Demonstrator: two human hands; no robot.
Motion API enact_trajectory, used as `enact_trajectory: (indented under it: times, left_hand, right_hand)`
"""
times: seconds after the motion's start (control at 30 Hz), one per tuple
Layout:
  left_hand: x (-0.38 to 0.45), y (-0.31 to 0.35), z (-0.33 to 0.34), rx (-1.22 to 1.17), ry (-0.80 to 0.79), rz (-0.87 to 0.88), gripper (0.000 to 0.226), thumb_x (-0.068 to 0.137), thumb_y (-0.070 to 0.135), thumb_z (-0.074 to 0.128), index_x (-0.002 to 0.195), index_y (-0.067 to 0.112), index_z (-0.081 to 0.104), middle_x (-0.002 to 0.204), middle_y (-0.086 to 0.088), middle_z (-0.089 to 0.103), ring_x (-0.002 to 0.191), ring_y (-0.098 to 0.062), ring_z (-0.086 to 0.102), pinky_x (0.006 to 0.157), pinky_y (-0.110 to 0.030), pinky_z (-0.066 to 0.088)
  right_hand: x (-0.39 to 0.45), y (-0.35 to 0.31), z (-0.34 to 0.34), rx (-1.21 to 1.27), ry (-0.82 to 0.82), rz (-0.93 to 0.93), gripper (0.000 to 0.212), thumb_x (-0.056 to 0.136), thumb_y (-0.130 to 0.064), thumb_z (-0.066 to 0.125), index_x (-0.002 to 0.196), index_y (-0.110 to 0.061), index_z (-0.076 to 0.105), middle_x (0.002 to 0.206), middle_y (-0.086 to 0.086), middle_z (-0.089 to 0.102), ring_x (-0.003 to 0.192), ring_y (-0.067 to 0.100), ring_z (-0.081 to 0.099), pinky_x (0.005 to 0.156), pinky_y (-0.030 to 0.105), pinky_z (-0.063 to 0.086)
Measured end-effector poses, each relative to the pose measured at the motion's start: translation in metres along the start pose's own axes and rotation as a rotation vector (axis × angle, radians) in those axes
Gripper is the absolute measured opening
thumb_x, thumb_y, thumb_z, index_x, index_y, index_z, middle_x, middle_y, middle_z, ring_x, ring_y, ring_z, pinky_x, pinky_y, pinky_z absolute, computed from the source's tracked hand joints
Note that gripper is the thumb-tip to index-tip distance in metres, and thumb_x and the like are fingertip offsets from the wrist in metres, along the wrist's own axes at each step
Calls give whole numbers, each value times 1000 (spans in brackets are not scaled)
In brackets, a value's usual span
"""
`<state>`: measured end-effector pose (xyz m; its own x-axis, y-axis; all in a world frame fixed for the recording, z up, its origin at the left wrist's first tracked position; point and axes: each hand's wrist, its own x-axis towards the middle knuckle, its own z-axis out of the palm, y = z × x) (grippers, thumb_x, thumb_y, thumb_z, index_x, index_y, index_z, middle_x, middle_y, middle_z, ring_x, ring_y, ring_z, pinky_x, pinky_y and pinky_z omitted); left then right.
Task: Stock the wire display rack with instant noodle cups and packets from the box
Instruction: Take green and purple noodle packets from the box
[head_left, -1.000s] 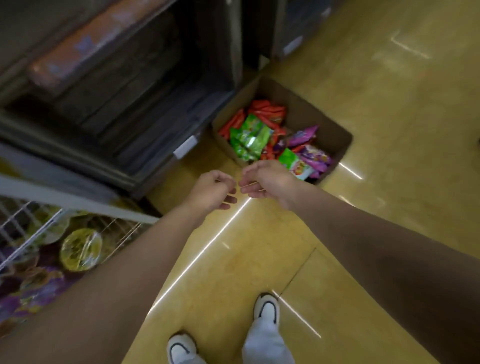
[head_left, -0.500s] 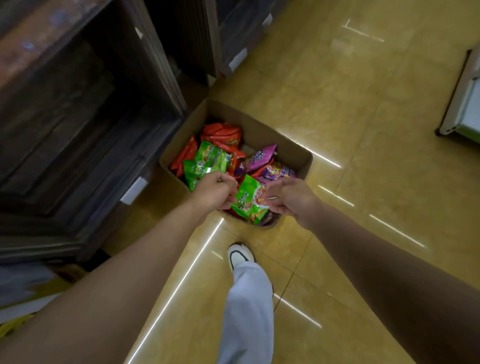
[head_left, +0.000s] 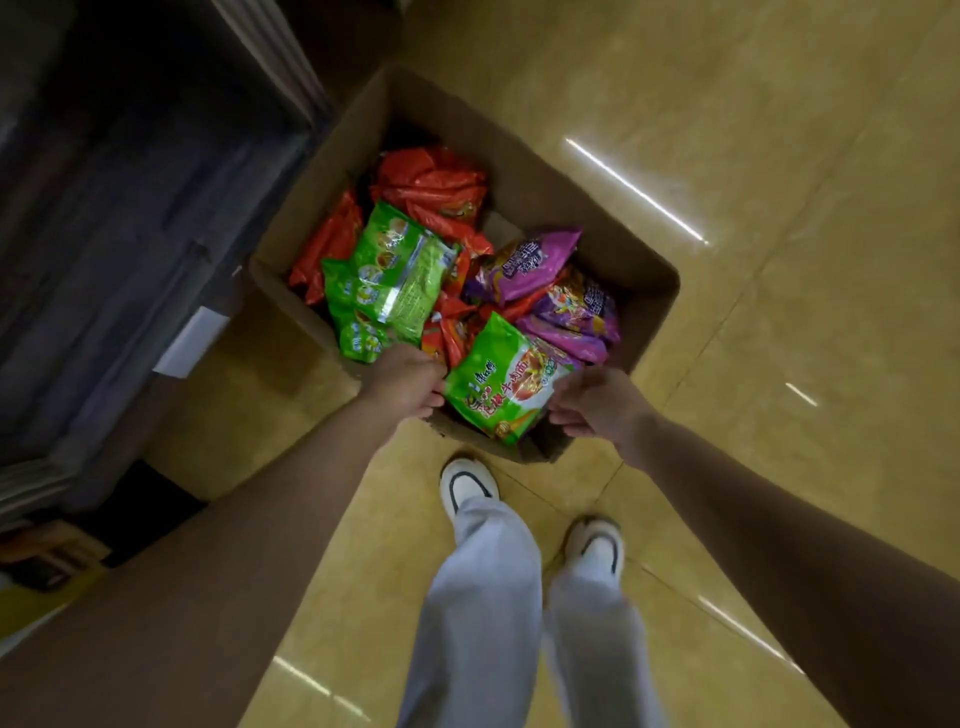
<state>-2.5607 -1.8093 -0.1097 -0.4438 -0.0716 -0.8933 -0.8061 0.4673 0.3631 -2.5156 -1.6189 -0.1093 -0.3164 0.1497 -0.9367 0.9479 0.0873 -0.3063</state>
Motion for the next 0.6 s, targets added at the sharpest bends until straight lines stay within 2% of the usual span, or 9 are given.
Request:
enact_trajectory:
  times: [0.1, 0.17, 0.23, 0.33, 0.43, 0.5, 0.6]
  left_hand:
    - [23, -2, 22, 84, -82, 26, 8, 88, 13, 56, 81, 13, 57, 90, -13, 62, 80, -24, 63, 73, -33, 54]
    - [40, -4, 35, 187, -115, 105, 6, 84, 21, 58, 79, 17, 56, 91, -15, 59, 87, -27, 61, 86, -42, 51]
    - [59, -7, 42, 277, -98, 161, 8, 88, 19, 56, 80, 18, 53, 86, -10, 51, 82, -21, 52, 82, -38, 48]
    - [88, -16, 47, 398, -49, 220, 5, 90, 16, 54, 85, 16, 52, 85, -9, 48, 79, -18, 46, 68, -27, 32]
    - [118, -30, 54, 447, -8, 211, 12, 90, 19, 57, 86, 8, 60, 87, -16, 59, 87, -25, 58, 67, -28, 39]
    - [135, -42, 60, 421, 11, 169, 24, 90, 30, 59, 87, 6, 60, 93, -14, 63, 99, -30, 60, 72, -29, 40]
    - [152, -57, 73, 459, -10, 98, 59, 85, 48, 61, 125, 6, 50, 125, -12, 56, 117, -31, 52, 84, -30, 40]
  right_hand:
    - [24, 11, -4, -85, -4, 31, 23, 93, 2, 50, 115, 3, 55, 85, 14, 57, 67, 18, 59, 56, 19, 50]
    - [44, 17, -7, -131, 14, 39, 22, 93, 1, 51, 114, 5, 55, 89, 13, 59, 80, 20, 60, 65, 22, 52]
    - [65, 21, -8, -202, 34, 33, 22, 92, 1, 52, 113, 2, 57, 97, 14, 61, 93, 25, 64, 78, 31, 55]
    - [98, 26, -6, -624, 36, -92, 25, 90, -2, 52, 114, -5, 60, 109, 18, 63, 106, 32, 62, 93, 41, 50]
    - [132, 32, -9, -1028, 63, -222, 28, 94, -5, 45, 117, -5, 59, 115, 18, 61, 110, 32, 57, 88, 32, 47]
    - [158, 38, -11, -1345, 61, -248, 32, 97, -17, 40, 124, -10, 55, 128, 17, 53, 120, 32, 48, 93, 35, 43]
    - [186, 50, -9, -1693, -22, -144, 46, 99, -33, 34, 143, -21, 39, 152, 12, 28, 140, 33, 21, 110, 42, 24]
